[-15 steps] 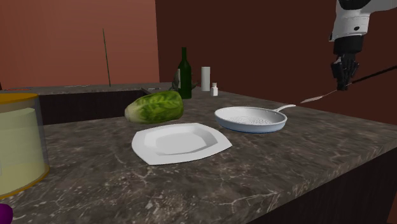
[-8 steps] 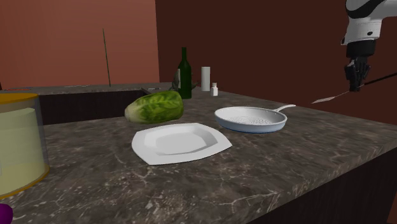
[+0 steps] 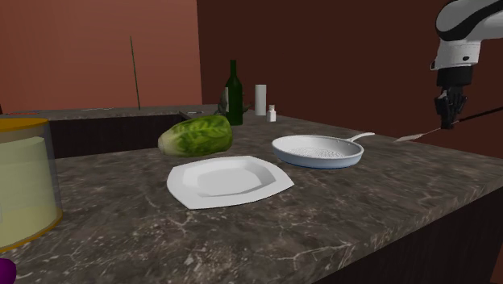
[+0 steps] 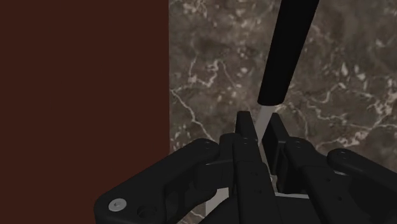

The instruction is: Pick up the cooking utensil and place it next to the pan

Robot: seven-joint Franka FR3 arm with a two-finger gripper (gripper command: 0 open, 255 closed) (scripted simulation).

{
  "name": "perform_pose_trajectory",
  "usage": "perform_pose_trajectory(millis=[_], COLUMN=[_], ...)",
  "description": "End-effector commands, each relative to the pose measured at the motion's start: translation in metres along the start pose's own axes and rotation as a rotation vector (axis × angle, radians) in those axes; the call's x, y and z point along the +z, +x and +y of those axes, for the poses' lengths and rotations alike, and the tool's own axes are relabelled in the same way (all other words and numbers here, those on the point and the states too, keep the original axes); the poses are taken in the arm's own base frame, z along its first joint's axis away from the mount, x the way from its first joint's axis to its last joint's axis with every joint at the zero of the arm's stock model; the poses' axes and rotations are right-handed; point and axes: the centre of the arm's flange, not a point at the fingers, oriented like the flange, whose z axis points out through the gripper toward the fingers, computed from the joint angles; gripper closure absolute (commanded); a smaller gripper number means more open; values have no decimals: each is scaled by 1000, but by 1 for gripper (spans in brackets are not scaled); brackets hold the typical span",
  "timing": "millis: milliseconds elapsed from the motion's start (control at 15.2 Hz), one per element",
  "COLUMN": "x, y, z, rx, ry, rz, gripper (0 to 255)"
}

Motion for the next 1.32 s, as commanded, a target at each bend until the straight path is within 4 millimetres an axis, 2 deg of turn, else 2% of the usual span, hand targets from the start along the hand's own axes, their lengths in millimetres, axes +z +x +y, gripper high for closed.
perform_pose_trajectory(millis=[0,594,1122,1188,1254], x=[11,56,56,56,56], y=[1,4,4,4,4], z=[0,0,0,0,0], rx=[0,0,0,0,0], ry=[0,0,0,0,0], rz=[0,0,0,0,0], gripper=[255,255,255,0,0])
